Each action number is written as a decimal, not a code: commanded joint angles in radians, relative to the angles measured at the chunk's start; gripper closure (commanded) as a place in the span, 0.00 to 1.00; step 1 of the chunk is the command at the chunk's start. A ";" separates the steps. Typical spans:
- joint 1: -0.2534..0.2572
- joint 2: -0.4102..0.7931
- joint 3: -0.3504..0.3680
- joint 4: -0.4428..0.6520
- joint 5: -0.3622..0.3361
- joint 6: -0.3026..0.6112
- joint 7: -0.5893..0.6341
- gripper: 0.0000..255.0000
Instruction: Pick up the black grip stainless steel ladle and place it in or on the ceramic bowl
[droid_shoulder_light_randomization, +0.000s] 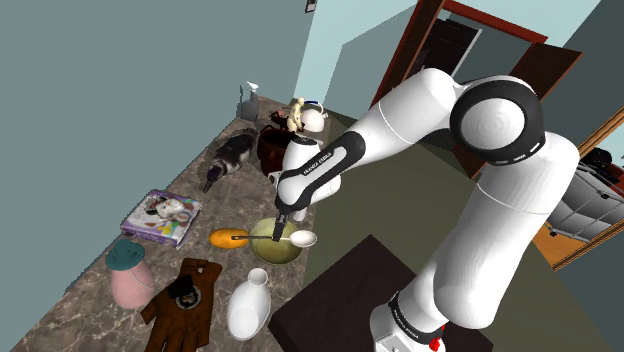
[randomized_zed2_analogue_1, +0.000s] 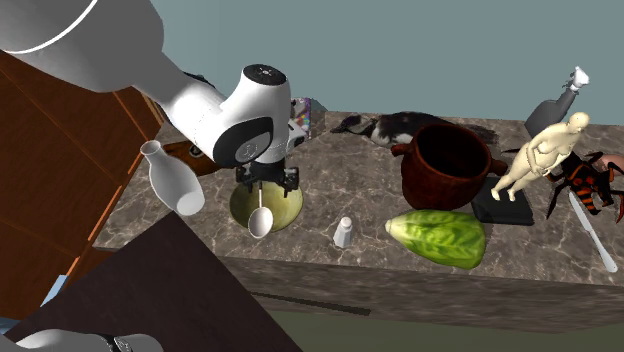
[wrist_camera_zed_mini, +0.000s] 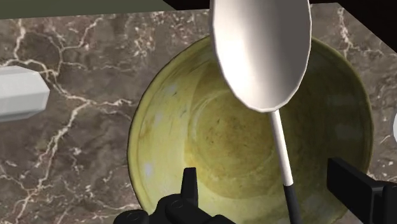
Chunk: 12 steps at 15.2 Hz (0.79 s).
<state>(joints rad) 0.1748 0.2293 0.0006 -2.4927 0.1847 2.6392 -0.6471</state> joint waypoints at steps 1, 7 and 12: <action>0.000 0.000 0.000 0.000 0.000 0.000 0.000 0.00; -0.001 -0.122 -0.016 0.010 -0.034 -0.131 0.024 0.00; -0.001 -0.121 -0.016 0.010 -0.034 -0.131 0.024 0.00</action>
<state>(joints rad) 0.1736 0.1080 -0.0151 -2.4825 0.1508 2.5081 -0.6235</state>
